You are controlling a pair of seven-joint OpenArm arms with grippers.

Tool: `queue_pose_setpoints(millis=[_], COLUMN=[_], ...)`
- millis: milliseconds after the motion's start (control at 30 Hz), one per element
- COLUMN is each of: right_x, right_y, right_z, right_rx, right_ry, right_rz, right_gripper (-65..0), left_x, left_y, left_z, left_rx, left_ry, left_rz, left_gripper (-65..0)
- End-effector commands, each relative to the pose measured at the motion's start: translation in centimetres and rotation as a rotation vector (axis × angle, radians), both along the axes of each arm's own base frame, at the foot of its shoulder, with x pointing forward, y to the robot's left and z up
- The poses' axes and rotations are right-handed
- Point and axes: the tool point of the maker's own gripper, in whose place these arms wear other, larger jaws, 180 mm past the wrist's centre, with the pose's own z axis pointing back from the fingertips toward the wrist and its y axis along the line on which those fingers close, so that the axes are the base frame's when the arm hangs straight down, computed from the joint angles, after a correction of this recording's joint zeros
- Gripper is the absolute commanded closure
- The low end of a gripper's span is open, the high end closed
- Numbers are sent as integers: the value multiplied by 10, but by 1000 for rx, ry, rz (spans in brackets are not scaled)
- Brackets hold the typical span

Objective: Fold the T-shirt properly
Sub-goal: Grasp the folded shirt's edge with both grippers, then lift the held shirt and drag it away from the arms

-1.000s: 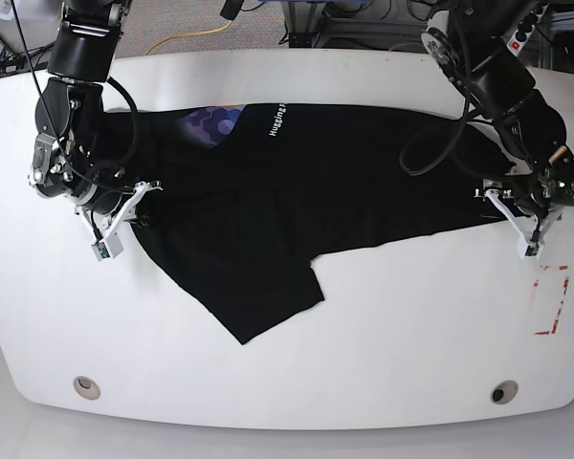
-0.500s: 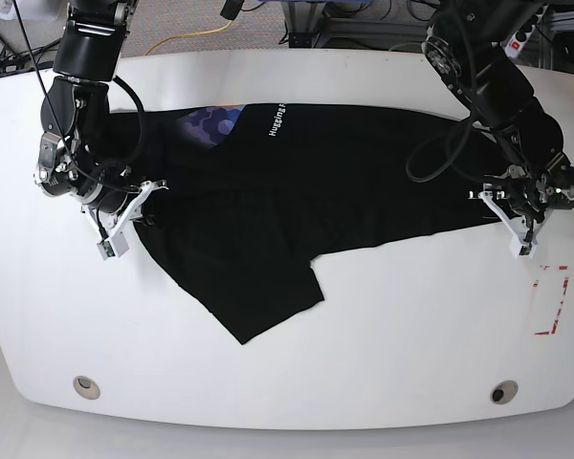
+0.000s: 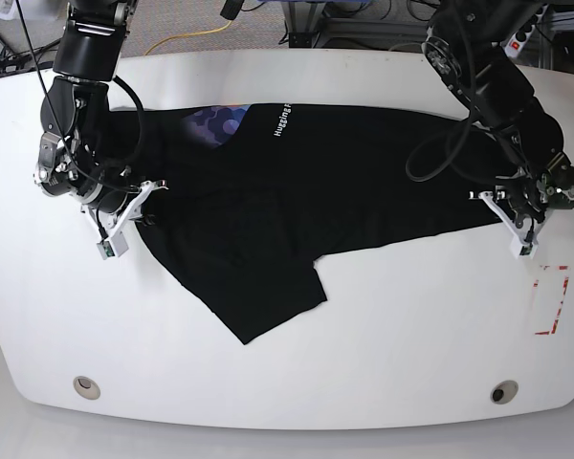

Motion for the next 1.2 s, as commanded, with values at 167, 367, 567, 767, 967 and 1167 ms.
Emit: queue_pose_setpoints(millis=[167, 367, 567, 767, 967, 1167], right_x=[14, 14, 16, 22, 31, 50], right_y=[-4, -4, -7, -8, -17, -27], right_z=[20, 21, 24, 30, 41, 65], right_rx=[1, 0, -5, -13, -35, -60], right_ry=[-69, -72, -78, -94, -118, -178], right_rz=[-2, -2, -2, -2, -6, -11], right_gripper=[0, 0, 0, 0, 0, 0], left_x=[19, 15, 11, 4, -1, 16], left_y=[16, 15, 11, 5, 6, -14], left_z=[51, 61, 72, 72, 93, 121], left_rx=[98, 131, 187, 214, 267, 304], left_ry=[-146, -171, -191, -159, -141, -229], left_rz=[13, 16, -18, -46, -30, -83], left_gripper=[0, 0, 0, 0, 0, 0])
